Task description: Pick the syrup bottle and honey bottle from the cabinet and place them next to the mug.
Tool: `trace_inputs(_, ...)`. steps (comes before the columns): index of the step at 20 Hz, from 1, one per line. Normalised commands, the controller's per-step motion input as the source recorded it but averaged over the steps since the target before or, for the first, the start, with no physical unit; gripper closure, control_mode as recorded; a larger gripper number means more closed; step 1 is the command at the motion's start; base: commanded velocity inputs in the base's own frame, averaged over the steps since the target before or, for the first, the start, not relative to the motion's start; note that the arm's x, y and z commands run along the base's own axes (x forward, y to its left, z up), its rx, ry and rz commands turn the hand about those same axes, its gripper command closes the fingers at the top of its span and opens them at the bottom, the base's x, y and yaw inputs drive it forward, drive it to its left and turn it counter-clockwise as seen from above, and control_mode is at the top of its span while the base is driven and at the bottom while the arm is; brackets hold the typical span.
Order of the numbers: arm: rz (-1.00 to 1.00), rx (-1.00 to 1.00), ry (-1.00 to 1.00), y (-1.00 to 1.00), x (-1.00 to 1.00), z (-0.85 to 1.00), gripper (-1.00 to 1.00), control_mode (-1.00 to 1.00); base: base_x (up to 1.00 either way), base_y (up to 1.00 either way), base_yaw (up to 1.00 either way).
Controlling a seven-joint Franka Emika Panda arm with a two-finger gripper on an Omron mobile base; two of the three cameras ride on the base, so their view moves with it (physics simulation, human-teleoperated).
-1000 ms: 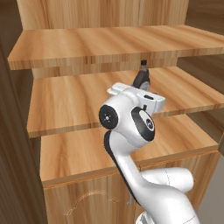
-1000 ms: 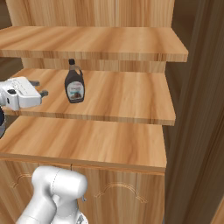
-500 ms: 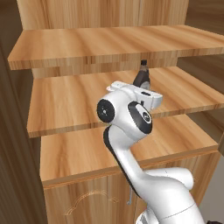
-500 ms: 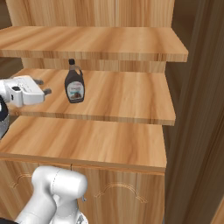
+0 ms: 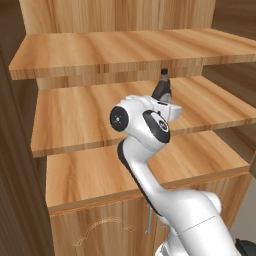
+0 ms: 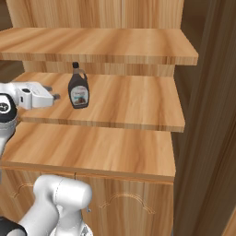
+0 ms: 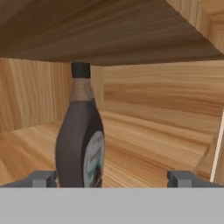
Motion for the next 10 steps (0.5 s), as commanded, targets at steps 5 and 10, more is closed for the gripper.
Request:
trace_inputs(5,-0.06,0.0,0.0,0.05,0.33,-0.33,-1.0,-1.0,0.0,0.0,0.0)
trace_inputs(10,-0.08,-0.03,-0.02,0.03,0.25,-0.22,-1.0,-1.0,0.0,0.0,0.0)
